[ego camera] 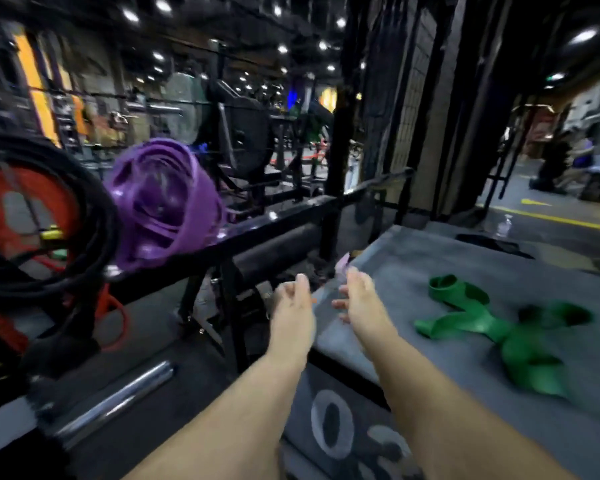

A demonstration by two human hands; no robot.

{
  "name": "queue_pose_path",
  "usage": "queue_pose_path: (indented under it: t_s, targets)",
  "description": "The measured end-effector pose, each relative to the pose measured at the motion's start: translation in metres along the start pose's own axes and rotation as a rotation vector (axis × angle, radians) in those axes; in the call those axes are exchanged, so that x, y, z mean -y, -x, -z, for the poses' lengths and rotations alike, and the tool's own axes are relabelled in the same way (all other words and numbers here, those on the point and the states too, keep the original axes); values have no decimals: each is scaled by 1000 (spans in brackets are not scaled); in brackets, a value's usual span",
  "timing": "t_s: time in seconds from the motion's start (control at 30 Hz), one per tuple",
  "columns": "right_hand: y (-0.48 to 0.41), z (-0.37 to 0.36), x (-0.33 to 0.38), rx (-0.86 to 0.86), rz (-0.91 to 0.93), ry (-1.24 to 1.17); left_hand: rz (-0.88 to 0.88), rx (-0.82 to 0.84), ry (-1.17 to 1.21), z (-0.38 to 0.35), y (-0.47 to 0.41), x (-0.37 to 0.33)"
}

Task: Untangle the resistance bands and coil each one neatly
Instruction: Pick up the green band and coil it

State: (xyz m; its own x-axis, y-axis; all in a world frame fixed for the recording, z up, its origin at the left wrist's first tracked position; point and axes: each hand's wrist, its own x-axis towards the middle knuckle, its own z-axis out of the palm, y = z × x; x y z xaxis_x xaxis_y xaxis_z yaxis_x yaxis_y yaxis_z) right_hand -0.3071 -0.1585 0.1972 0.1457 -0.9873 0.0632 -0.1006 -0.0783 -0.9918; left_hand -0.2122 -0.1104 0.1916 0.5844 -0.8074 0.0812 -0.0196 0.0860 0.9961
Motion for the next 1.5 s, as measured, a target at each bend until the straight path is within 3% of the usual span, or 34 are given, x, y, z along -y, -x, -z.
queue_pose_path:
  t_s: [0.17, 0.3, 0.47, 0.7, 0.93, 1.07, 1.13, 1.2, 1.3, 1.4, 1.5]
  targets:
    - [-2, 87, -46, -256, -101, 31, 71, 299, -206, -93, 12, 37]
    - [-7, 162, -87, -496, -174, 226, 126, 502, -359, -158, 22, 70]
    - [-6, 235, -119, -686, -244, 522, -14, 613, -587, -223, 19, 100]
    - [-21, 290, -149, -516, -275, 1373, -47, 827, -580, -296, 22, 127]
    - [-20, 296, -141, -274, -276, 1662, 44, 938, -438, -308, 28, 138]
    - [5, 287, -124, -251, 10, 1418, 64, 919, -217, -291, 34, 131]
    - [19, 281, -112, -232, 99, 1103, 59, 947, -81, -277, 34, 126]
    - [36, 270, -94, -153, 65, 683, 10, 1017, -31, -261, 37, 118]
    - [66, 252, -66, -53, 107, 132, 21, 1251, 159, -235, 43, 109]
    - [97, 240, -41, 13, 203, -151, 98, 1286, 124, -216, 60, 95]
    - [124, 234, -33, 123, 253, -310, -145, 1295, -71, -208, 76, 88]
